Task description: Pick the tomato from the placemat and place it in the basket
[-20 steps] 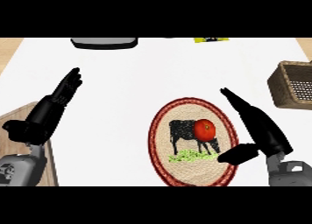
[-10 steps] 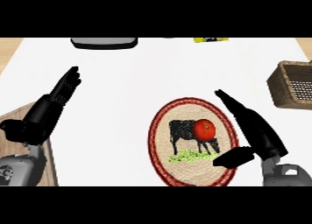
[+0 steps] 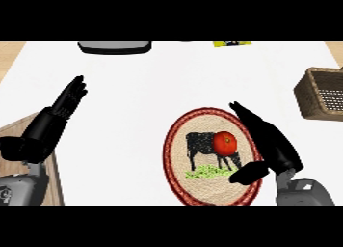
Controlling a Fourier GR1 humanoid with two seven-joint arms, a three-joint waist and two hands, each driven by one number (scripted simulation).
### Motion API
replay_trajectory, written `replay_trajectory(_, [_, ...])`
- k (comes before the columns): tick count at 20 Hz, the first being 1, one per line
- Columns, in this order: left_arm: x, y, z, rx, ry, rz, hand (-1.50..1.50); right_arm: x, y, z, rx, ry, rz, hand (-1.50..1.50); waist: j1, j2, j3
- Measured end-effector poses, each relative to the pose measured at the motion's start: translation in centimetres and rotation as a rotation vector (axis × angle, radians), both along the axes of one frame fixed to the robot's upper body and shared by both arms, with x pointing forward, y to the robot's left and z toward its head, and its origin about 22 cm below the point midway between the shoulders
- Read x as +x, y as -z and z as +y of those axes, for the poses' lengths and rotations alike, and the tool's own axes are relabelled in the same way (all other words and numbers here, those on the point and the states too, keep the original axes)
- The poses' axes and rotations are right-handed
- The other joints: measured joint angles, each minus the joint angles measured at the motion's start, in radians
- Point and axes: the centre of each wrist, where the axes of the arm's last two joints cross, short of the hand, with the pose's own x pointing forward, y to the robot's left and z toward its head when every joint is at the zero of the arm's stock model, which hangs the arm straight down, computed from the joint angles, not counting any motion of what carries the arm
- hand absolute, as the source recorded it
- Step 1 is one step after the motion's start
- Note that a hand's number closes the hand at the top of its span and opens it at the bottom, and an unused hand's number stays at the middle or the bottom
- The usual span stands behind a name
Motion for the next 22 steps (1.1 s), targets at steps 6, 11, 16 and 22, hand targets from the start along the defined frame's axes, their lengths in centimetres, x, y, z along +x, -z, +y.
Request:
replay_trajectory(6, [0.1,0.1,-0.7,0.003,-0.002,0.009,0.00,1.2,1.5,0.9,-0.015,-0.001,0.007,-1.50,0.000,0.000,0.000])
replay_trajectory(11, [0.1,0.3,-0.4,0.000,-0.002,0.005,0.00,1.5,2.8,1.2,-0.042,0.008,0.032,-1.50,0.000,0.000,0.000])
replay_trajectory(16, [-0.1,0.3,-0.6,0.000,-0.001,0.010,0.00,1.6,3.3,1.4,-0.065,0.017,0.063,-1.50,0.000,0.000,0.000])
replay_trajectory(22, [0.8,0.2,-1.1,0.000,0.003,0.009,0.00,2.4,5.6,1.2,-0.062,0.004,0.105,-1.50,0.000,0.001,0.000])
